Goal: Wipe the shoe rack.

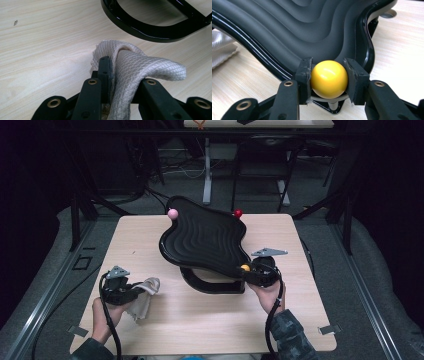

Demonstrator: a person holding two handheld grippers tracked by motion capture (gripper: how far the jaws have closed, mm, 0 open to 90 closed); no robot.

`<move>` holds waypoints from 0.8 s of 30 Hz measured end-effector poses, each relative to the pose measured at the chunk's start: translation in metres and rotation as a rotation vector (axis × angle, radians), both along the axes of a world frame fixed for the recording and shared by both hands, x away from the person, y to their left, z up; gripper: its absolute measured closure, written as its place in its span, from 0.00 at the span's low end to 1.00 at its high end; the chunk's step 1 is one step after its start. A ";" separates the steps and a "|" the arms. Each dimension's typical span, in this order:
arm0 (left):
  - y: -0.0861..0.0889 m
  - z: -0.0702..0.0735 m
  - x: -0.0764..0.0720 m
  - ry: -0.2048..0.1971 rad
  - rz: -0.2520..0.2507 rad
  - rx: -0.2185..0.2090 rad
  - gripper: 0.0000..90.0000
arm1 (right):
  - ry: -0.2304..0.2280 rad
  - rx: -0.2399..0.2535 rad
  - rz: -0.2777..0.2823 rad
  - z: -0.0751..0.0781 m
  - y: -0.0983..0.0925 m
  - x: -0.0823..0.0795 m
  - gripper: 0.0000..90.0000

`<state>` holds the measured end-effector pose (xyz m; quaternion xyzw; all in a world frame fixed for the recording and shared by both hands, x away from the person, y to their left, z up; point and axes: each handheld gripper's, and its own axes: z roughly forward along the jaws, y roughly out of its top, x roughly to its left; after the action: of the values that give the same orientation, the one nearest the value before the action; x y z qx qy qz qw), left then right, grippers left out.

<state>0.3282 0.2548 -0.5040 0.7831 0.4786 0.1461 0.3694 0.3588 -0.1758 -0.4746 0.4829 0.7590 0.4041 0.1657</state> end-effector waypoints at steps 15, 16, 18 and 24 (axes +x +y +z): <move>0.003 0.001 -0.002 -0.005 0.018 -0.001 0.86 | -0.058 0.038 0.160 -0.007 0.016 0.027 0.67; 0.004 0.001 -0.002 -0.006 0.021 0.000 0.86 | -0.059 0.042 0.165 -0.007 0.017 0.029 0.67; 0.005 0.001 -0.003 -0.005 0.023 -0.001 0.86 | -0.061 0.043 0.183 -0.008 0.019 0.033 0.67; 0.008 0.002 -0.003 -0.008 0.033 0.001 0.86 | -0.066 0.052 0.230 -0.009 0.023 0.042 0.67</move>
<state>0.3247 0.2624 -0.5018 0.7746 0.4899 0.1558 0.3684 0.4004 -0.1528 -0.4832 0.3834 0.7927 0.4556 0.1306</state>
